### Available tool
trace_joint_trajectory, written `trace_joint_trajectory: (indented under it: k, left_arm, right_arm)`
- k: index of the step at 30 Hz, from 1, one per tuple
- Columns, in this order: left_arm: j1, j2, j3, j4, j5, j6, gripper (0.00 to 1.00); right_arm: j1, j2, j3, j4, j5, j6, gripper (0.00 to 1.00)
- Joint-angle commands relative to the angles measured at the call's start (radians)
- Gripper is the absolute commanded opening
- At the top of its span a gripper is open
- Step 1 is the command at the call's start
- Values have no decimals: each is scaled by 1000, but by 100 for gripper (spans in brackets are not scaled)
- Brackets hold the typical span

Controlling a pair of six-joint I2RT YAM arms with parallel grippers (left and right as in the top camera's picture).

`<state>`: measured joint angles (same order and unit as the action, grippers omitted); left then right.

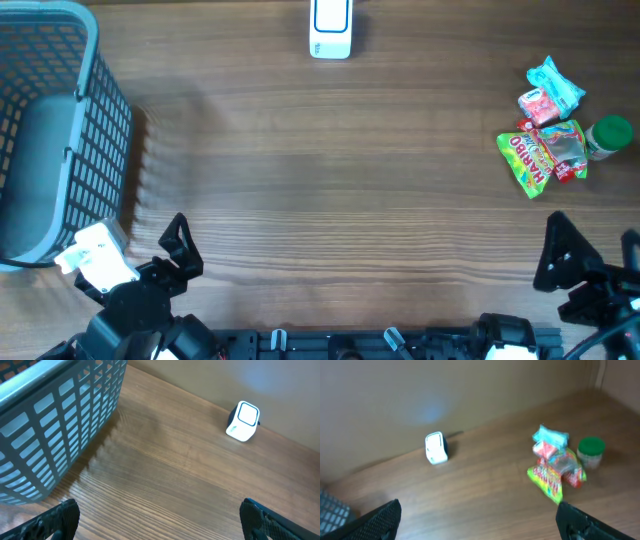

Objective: Scan the item barcode

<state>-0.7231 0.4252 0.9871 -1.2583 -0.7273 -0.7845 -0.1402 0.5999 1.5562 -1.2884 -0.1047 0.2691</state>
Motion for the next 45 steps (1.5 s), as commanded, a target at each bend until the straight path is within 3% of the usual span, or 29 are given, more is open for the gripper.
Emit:
trace_joint_trajectory:
  k: [1, 6, 11, 19, 27, 37, 45]
  left_arm:
    - [6, -3, -2, 0, -3, -13, 100]
    - [6, -3, -2, 0, -3, -13, 100]
    - [6, -3, -2, 0, -3, -13, 100]
    - [6, -3, -2, 0, -3, -13, 100]
    - [6, -3, -2, 0, -3, -13, 100]
    - [6, -3, -2, 0, -3, -13, 100]
    - [6, -3, -2, 0, -3, -13, 100]
  right_arm:
    - [5, -137, -165, 135, -29, -89, 100]
    - [10, -340, -460, 397, -90, -84, 100]
    - [19, -526, -807, 765, -194, -82, 99]
    - [123, -596, -1188, 1204, -162, -31, 100]
    - [201, -596, -1380, 1315, 55, -24, 100]
    - [203, -597, -1553, 1366, 96, -23, 100]
    - [203, -597, -1551, 1292, 97, -32, 100]
